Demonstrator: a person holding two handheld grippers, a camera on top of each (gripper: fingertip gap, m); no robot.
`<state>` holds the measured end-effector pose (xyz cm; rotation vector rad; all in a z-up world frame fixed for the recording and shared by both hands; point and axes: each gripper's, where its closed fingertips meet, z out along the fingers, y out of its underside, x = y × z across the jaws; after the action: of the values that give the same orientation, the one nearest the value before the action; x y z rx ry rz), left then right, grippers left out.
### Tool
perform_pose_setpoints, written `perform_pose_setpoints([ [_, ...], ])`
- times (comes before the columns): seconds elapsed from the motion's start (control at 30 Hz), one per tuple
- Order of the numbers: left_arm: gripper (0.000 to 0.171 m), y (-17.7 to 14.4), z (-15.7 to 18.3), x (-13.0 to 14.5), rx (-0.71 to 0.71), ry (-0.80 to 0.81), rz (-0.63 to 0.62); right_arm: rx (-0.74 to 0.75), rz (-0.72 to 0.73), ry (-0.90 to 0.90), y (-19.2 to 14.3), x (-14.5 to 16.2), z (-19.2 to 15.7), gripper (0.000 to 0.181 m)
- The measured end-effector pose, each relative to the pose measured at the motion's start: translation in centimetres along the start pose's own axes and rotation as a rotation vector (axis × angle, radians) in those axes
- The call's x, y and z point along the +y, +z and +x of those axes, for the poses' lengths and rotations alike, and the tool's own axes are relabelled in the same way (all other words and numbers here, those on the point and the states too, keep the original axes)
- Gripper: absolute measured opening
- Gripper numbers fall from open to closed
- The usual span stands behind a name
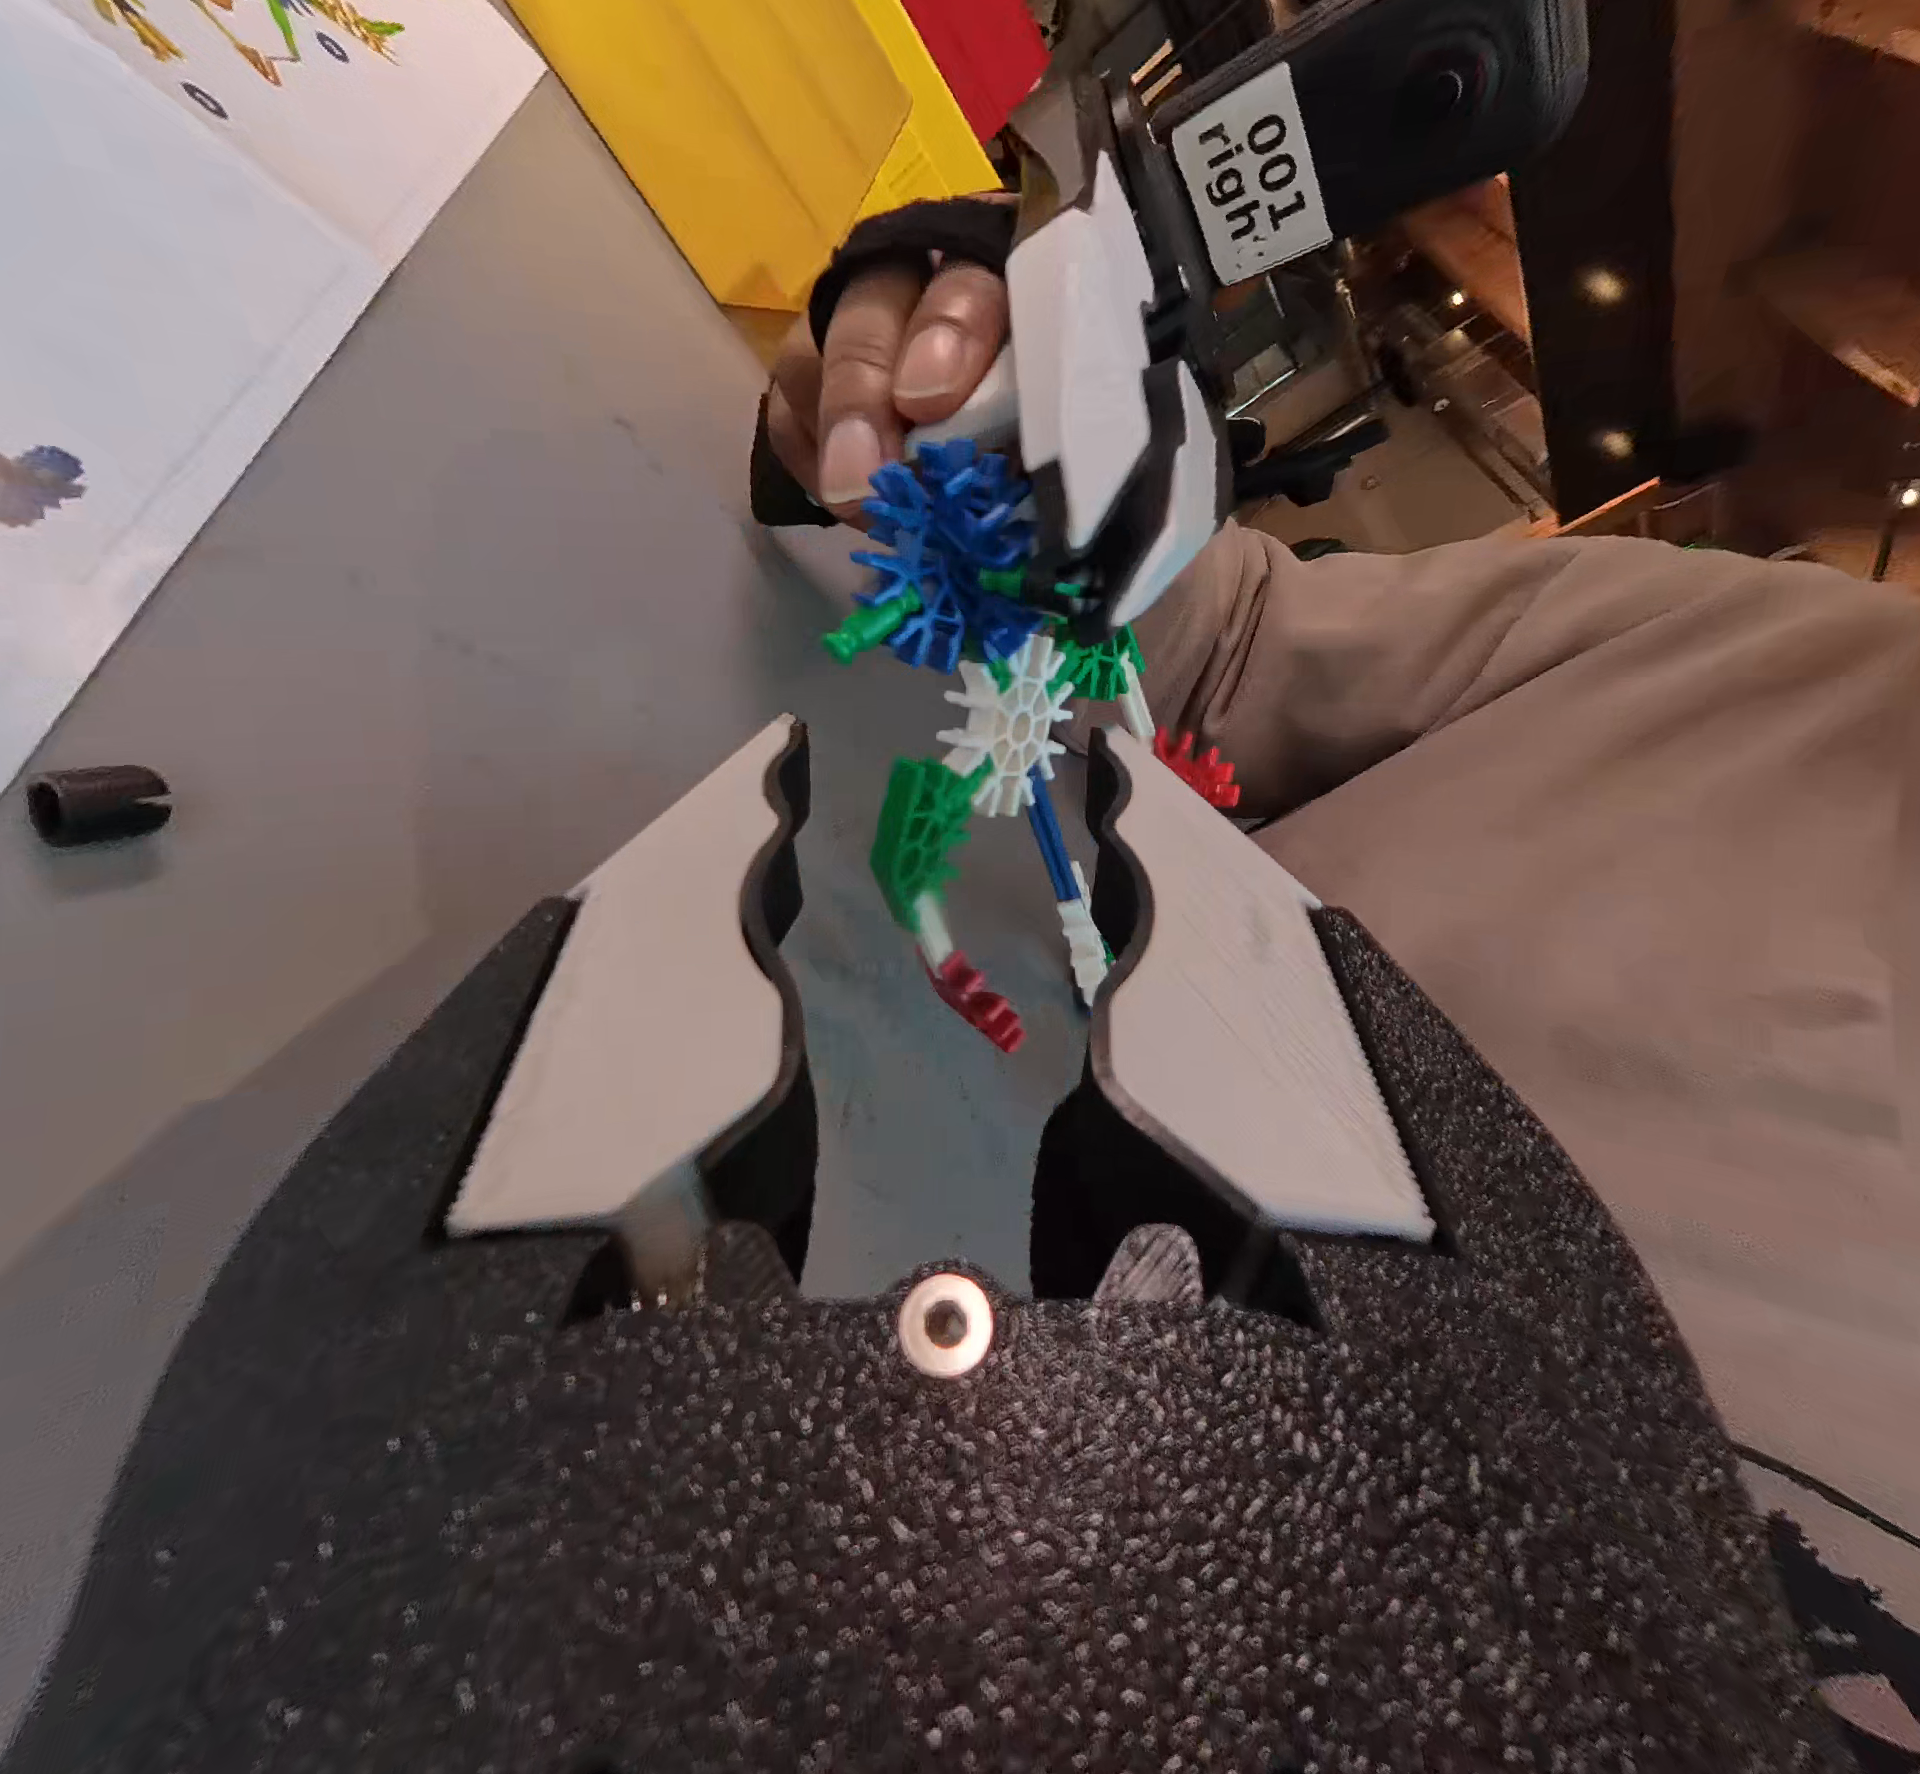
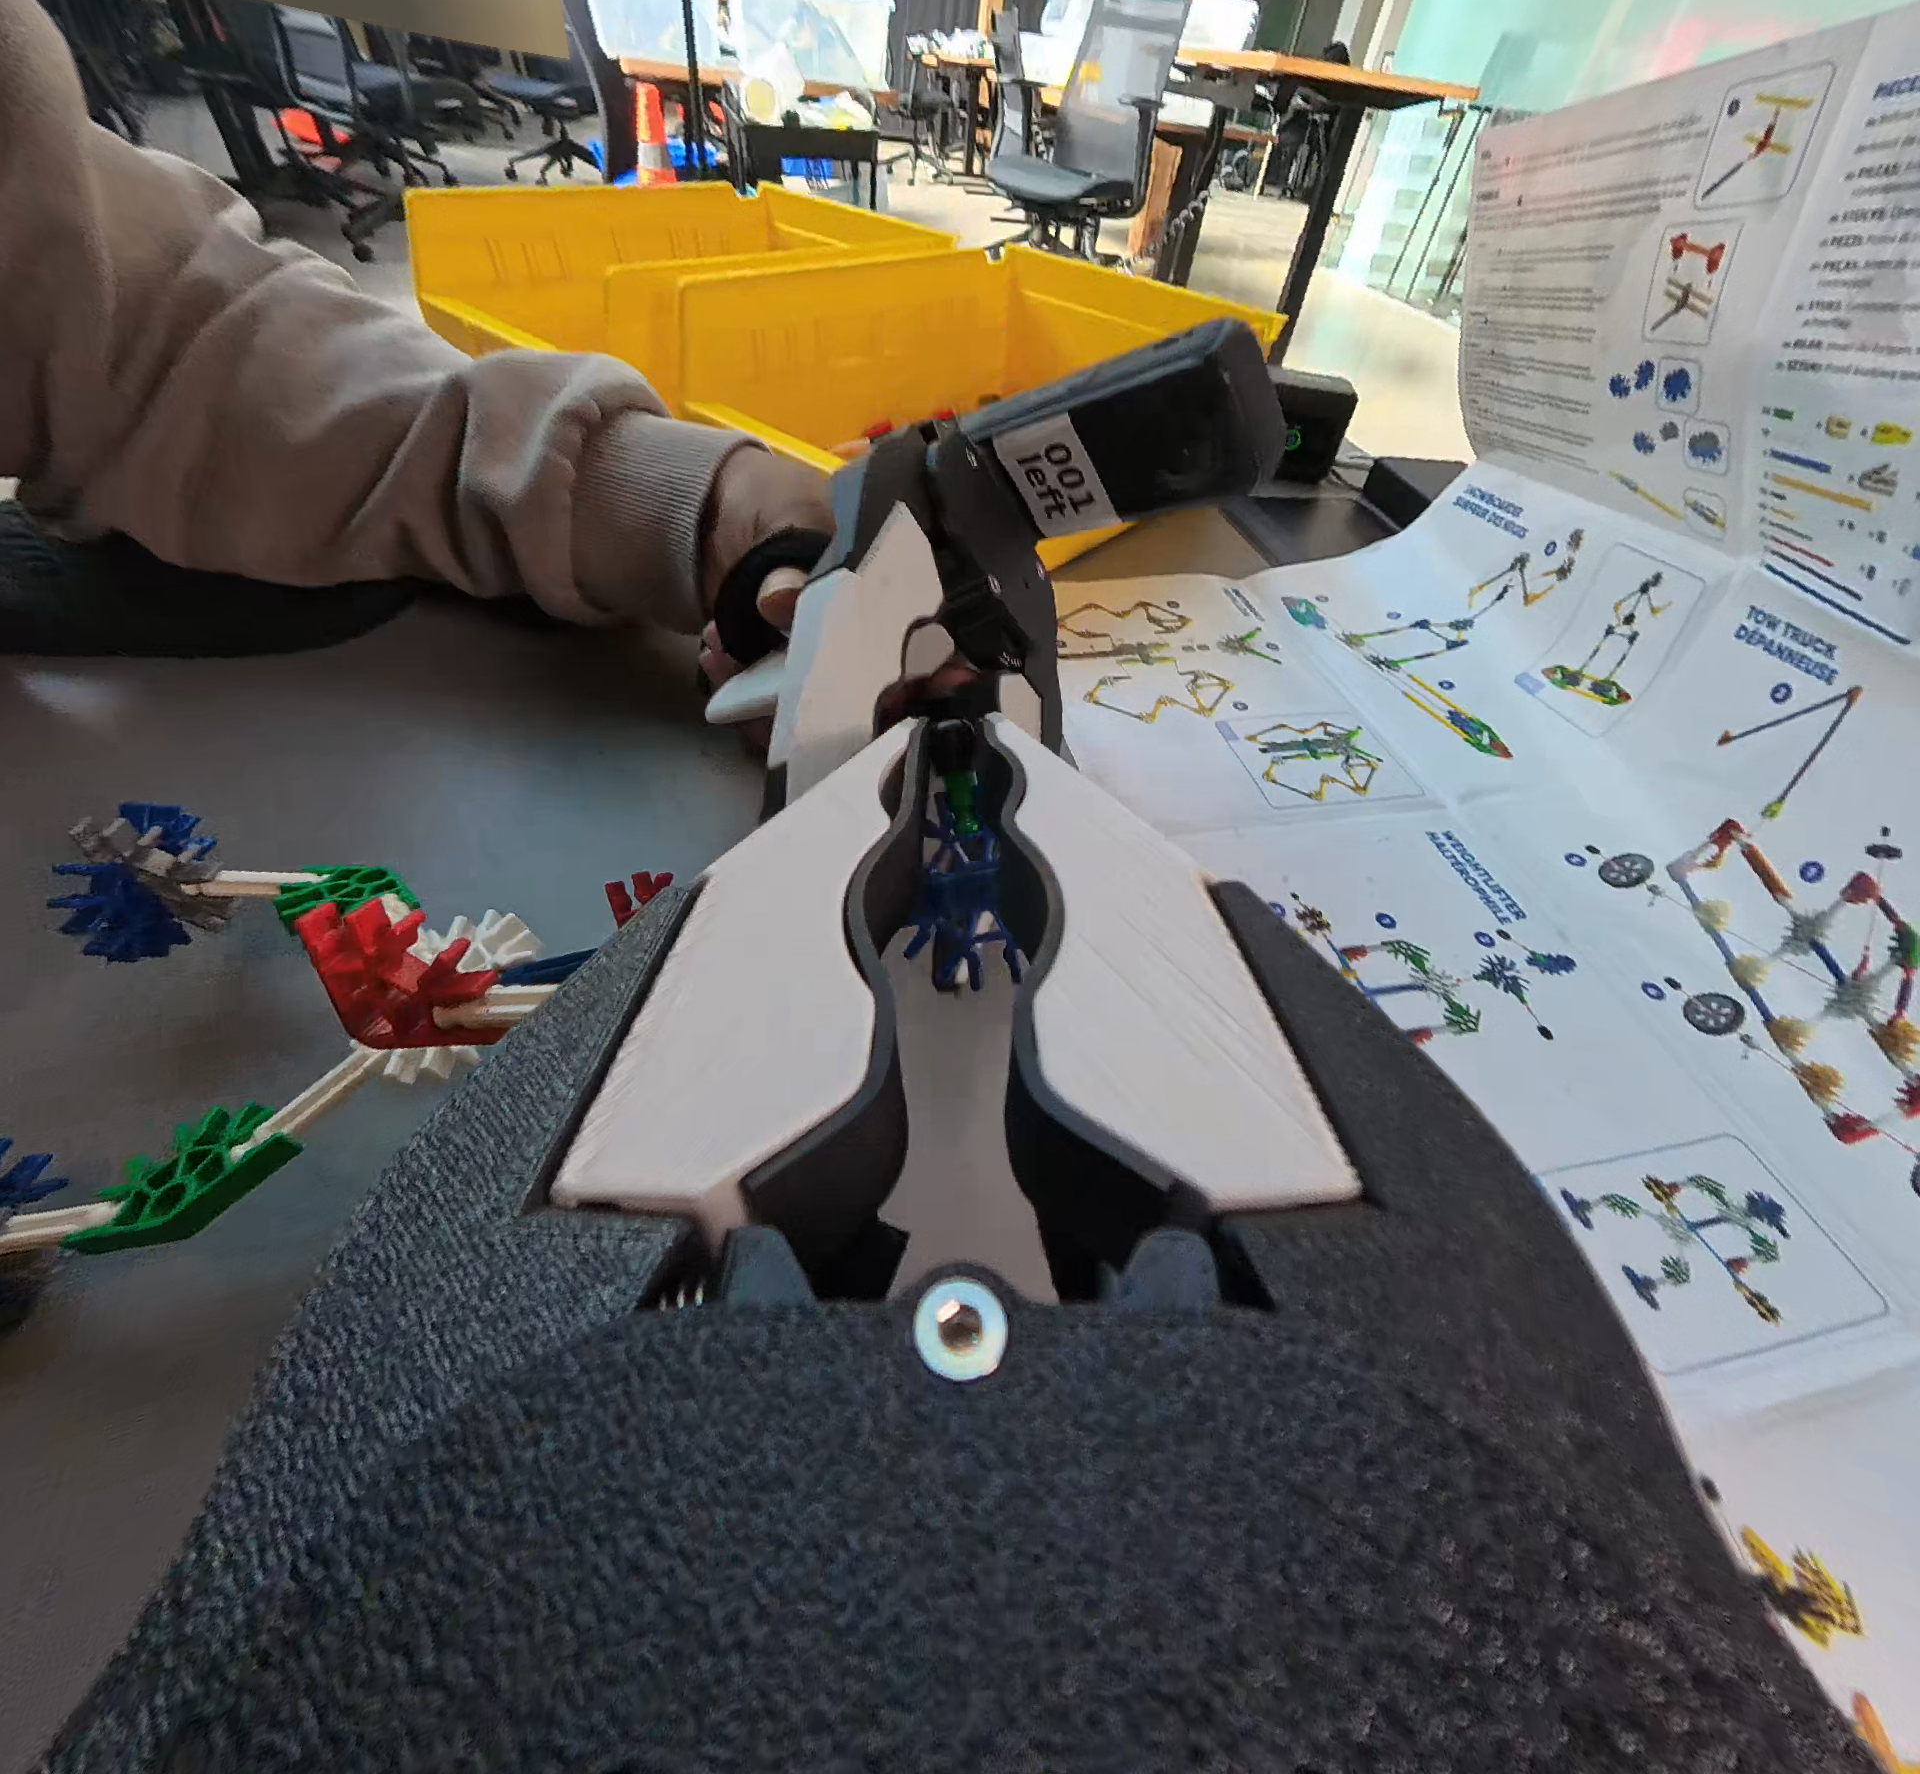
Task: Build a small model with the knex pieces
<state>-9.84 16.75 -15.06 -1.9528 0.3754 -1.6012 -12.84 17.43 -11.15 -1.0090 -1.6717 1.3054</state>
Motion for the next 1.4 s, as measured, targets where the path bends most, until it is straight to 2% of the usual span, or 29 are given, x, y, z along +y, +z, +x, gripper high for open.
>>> perform_pose_setpoints([
  [0.1, 0.051, 0.6, 1.6, -0.1, 0.109, -0.015, 0.026, -0.049, 0.067, 0.01, 0.3, -1.5, -0.9, 0.007],
  [0.2, 0.019, 0.9, 3.0, -0.6, 0.182, 0.003, 0.062, -0.07, 0.072, -0.002, 0.2, -1.9, -1.3, 0.007],
  [0.57, 0.014, -0.2, 1.3, 0.1, 0.076, -0.014, 0.06, -0.081, -0.132, -0.048, -2.5, 0.4, -1.0, 0.008],
  [0.63, 0.006, -0.5, 1.4, -0.2, 0.085, -0.02, 0.086, -0.052, -0.186, -0.079, -2.8, 1.1, -0.5, 0.007],
  [0.73, 0.005, -0.8, 1.3, -0.5, 0.079, -0.019, 0.106, -0.041, -0.176, -0.058, -2.8, 1.4, -0.4, 0.007],
  [0.9, 0.005, -1.2, 0.7, -0.9, 0.053, -0.052, 0.147, 0.014, -0.239, -0.076, -2.6, 2.7, 0.7, 0.007],
  [1.07, 0.009, -1.4, -0.8, -0.9, -0.043, -0.098, 0.159, 0.049, -0.275, -0.075, -2.2, 3.6, 1.5, 0.007],
  [1.17, 0.031, -2.3, -2.2, -0.2, -0.17, -0.072, 0.101, 0.042, -0.313, -0.054, -2.1, 4.4, 1.8, 0.007],
  [1.2, 0.033, -2.9, -2.6, 0.1, -0.215, -0.047, 0.075, 0.037, -0.34, -0.045, -2.1, 5.1, 1.9, 0.007],
  [1.33, 0.031, -5.5, -4.4, 0.0, -0.372, 0.024, 0.063, 0.022, -0.458, -0.048, -1.7, 8.3, 2.0, 0.007],
  [1.4, 0.029, -5.8, -5.0, 0.0, -0.415, 0.04, 0.065, 0.016, -0.473, -0.049, -1.2, 8.8, 2.0, 0.007],
])
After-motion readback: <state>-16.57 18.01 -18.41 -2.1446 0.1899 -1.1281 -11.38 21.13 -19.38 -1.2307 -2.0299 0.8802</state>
